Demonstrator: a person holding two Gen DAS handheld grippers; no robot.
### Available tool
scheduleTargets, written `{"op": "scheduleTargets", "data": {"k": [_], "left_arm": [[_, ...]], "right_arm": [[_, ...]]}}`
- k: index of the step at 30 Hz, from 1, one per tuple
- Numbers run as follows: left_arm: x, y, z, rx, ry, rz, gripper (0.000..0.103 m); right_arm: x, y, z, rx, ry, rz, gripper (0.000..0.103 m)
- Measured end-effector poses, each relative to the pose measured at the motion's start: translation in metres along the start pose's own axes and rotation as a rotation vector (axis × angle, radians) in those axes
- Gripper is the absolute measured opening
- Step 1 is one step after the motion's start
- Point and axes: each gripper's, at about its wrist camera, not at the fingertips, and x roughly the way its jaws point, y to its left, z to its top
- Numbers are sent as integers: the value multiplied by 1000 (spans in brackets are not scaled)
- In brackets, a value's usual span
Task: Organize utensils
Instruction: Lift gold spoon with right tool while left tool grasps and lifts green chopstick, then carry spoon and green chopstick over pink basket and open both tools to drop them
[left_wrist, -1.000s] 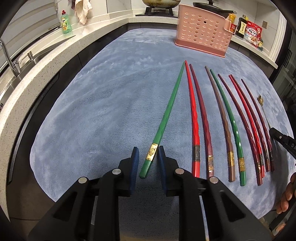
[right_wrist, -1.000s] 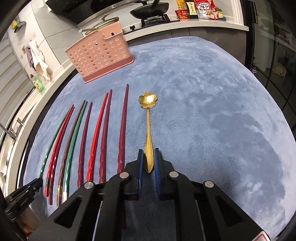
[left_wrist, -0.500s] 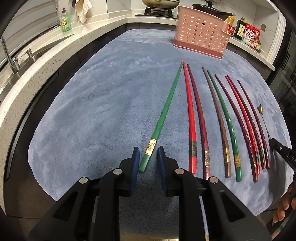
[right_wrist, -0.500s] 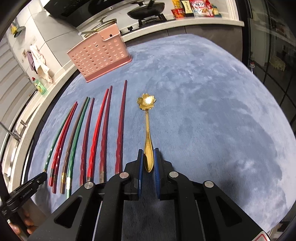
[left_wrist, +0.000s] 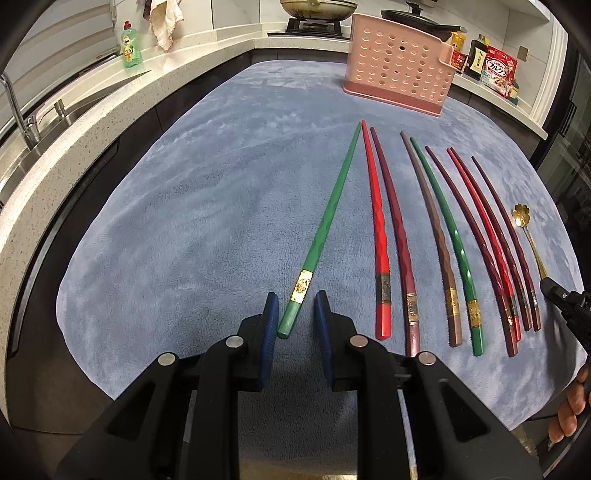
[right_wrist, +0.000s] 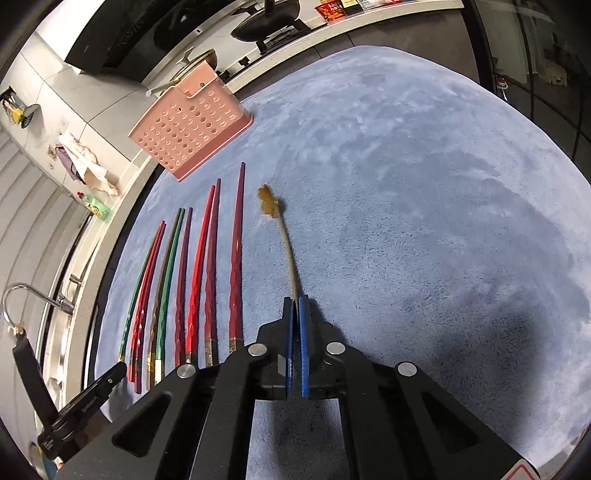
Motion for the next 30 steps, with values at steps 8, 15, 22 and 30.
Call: {"op": "scheduleTargets", "data": {"k": [8,15,22,30], "left_arm": [[-15,5,4,-14,-11,-54,11],[-43,8,24,-28,-59,-87,11],[-66,3,67,-9,-139,-100,10],[-89,0,128,-9,-253,-102,8]], "right_arm": [[-18,18,7,-104,-39,-80,2],[-42,41,30,-208,-97,-134,2],[-58,63,58,-279,-160,-132,2],[-67,85,94,-301,-227,-94,2]]}}
